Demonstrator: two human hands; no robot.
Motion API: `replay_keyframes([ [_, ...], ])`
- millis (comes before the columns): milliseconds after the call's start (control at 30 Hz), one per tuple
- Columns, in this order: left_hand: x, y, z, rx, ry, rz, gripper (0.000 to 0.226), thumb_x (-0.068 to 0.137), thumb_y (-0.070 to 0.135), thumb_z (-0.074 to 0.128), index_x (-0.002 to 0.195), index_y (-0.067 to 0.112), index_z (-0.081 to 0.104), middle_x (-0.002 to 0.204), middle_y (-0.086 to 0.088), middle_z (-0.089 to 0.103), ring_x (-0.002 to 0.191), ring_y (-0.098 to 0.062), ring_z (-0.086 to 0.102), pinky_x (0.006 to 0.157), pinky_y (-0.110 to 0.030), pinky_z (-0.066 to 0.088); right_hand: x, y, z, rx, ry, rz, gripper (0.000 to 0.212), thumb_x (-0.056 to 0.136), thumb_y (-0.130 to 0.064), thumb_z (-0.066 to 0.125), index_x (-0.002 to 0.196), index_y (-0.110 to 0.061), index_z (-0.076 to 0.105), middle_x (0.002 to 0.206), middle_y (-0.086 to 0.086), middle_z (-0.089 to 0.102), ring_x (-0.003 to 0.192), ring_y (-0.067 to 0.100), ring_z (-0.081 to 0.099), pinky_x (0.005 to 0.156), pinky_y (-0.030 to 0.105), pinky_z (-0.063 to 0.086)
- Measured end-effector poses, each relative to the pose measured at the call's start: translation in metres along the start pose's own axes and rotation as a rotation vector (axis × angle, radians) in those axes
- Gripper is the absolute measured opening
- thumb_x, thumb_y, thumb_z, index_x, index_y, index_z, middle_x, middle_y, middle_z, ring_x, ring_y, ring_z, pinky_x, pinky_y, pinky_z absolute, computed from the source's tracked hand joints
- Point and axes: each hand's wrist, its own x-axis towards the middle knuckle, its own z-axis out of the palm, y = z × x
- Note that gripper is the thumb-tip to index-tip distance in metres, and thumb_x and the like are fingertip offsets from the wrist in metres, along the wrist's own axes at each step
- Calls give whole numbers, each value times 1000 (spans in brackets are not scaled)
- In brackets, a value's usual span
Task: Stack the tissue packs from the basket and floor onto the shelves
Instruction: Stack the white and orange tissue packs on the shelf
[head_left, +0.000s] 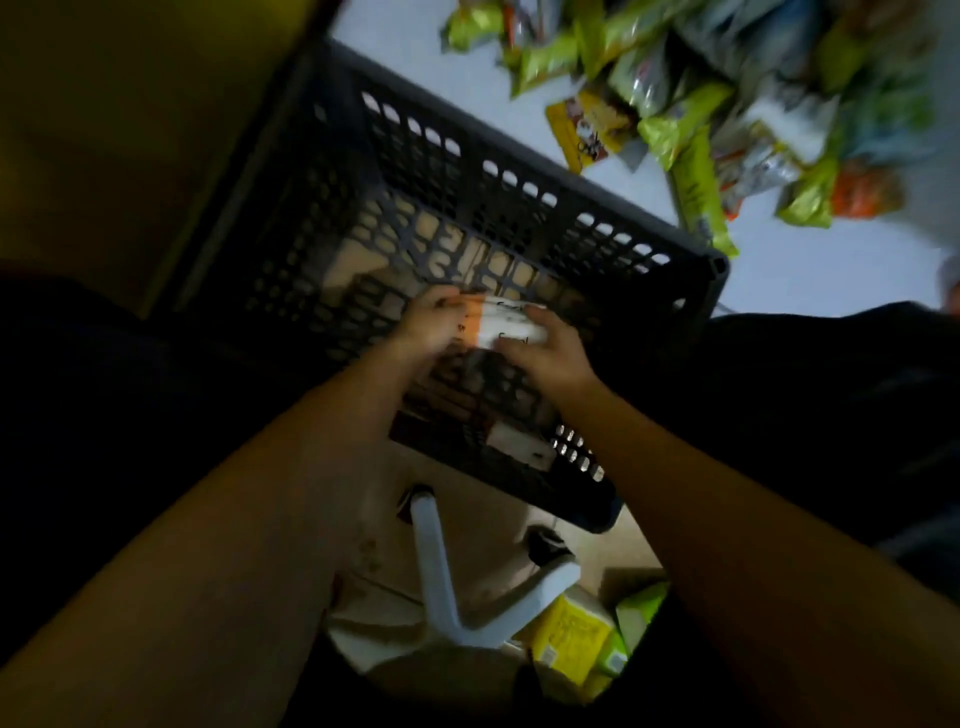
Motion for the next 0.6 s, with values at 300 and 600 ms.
replay_keyframes([
  [300,-164,71,-65,-99,89,398,37,100,29,38,135,18,43,123,-3,54,100,-13,50,71,-20,39,-143,-103,-30,-25,66,-518,49,86,-18,65,131,-6,48,126,9,52,105,15,51,90,24,45],
  [600,-300,134,-87,-54,151,946,46,89,34,59,131,19,48,127,-7,53,106,-12,53,70,-9,44,-272,-194,-84,-1,202,-890,46,90,-20,60,132,-7,46,119,8,56,94,10,53,68,6,45],
])
